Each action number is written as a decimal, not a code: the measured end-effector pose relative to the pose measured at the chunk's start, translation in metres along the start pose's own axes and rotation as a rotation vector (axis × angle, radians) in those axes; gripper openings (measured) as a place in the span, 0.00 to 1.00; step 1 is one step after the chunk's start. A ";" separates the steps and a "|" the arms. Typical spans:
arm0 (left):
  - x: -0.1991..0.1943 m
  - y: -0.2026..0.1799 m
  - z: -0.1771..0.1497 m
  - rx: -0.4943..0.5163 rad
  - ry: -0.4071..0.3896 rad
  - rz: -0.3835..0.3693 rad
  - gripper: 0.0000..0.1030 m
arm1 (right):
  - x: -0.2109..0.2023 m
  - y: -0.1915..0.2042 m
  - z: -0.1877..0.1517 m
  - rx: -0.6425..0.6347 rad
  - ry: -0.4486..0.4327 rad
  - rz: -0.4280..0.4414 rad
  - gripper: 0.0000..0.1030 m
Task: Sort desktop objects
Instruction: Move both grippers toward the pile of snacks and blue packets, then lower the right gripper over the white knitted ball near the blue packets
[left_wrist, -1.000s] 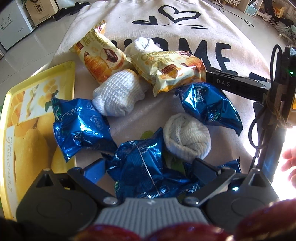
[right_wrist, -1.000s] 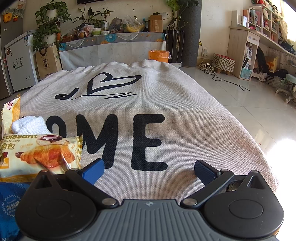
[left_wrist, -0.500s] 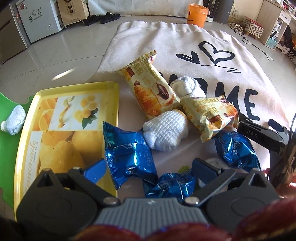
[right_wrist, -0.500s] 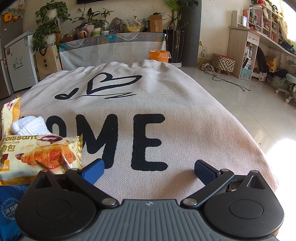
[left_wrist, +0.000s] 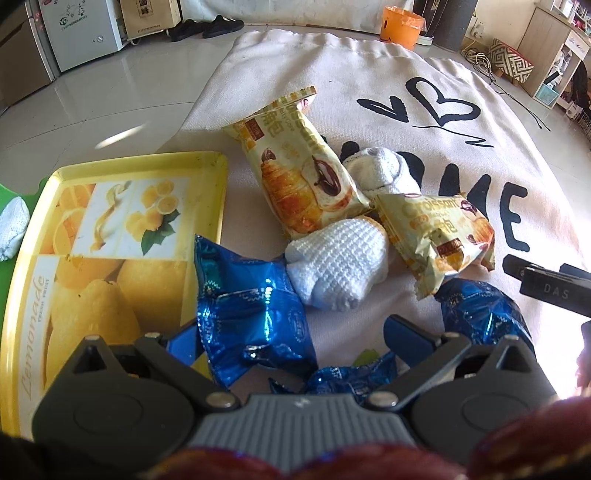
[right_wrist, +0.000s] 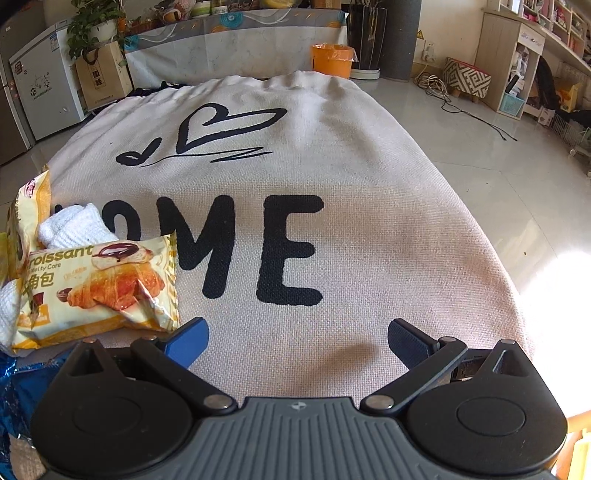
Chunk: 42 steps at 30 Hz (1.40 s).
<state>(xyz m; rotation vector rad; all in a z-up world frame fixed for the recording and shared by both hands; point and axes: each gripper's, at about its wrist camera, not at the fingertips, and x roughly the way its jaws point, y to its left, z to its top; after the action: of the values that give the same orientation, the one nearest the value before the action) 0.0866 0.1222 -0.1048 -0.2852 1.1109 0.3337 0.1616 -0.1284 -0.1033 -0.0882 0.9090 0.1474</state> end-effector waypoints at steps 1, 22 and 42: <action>0.000 -0.004 0.000 0.007 -0.009 0.002 1.00 | -0.005 -0.004 0.002 0.019 -0.004 -0.010 1.00; -0.044 -0.089 -0.043 0.290 -0.057 -0.162 1.00 | -0.107 -0.007 -0.001 0.177 0.101 0.017 1.00; -0.105 -0.056 -0.103 0.217 -0.056 -0.007 1.00 | -0.167 0.011 -0.063 0.144 0.066 0.054 1.00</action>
<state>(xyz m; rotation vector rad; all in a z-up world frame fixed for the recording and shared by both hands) -0.0176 0.0184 -0.0493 -0.0870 1.0801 0.2110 0.0092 -0.1418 -0.0102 0.0650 0.9852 0.1292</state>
